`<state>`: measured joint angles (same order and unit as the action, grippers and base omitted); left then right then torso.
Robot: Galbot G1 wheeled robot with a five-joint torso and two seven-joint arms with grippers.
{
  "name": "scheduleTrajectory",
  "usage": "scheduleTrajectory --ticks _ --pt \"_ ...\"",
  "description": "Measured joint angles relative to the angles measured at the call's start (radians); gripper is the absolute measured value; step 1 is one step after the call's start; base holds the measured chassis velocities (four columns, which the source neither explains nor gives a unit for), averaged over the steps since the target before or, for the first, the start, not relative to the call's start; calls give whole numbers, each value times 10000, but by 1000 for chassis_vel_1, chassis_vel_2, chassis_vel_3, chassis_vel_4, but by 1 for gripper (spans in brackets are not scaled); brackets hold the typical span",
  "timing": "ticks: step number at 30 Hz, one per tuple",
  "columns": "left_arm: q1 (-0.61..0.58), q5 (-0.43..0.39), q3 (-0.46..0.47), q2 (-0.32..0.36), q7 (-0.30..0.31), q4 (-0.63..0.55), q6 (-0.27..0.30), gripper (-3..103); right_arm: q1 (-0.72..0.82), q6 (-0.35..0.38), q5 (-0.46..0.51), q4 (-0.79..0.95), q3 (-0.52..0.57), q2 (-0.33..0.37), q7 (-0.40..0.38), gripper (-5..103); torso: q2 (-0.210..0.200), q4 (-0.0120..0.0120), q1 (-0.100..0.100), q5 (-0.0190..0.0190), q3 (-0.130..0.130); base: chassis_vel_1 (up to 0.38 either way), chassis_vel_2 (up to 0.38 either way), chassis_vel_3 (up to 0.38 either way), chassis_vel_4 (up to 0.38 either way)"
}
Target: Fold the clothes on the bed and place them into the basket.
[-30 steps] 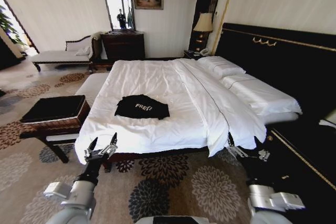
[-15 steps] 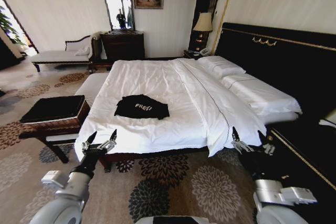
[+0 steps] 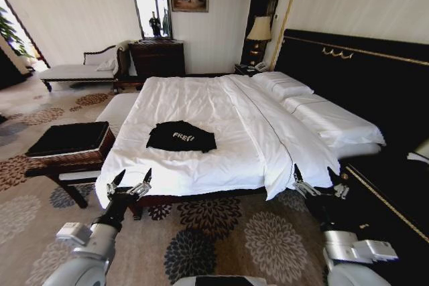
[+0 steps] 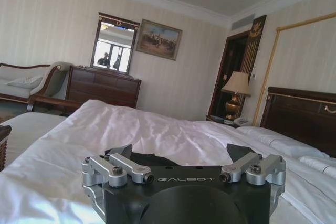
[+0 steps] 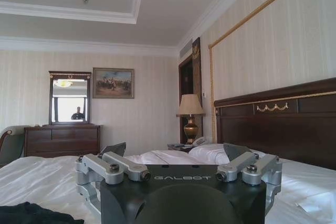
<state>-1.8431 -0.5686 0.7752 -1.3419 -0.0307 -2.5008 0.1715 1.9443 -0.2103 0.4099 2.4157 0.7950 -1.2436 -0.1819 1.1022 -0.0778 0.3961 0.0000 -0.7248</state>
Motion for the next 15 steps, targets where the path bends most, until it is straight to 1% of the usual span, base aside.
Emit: scheduleTrajectory --ticks 7,11,15 --pt "9 25 -64 -123 -31 4 -99 100 -2 -45 -72 -65 -42 -59 1 100 1 -2 -2 0 1 -32 28 27 -31" --pt "8 102 -63 -167 -31 6 -122 100 7 -71 -71 -67 -66 -71 2 100 2 -1 -3 -1 1 -113 130 106 -109" --pt "-43 193 -94 -257 -30 9 -165 100 25 -93 -84 -70 -67 -78 5 100 0 1 2 0 -1 -154 158 164 -147"
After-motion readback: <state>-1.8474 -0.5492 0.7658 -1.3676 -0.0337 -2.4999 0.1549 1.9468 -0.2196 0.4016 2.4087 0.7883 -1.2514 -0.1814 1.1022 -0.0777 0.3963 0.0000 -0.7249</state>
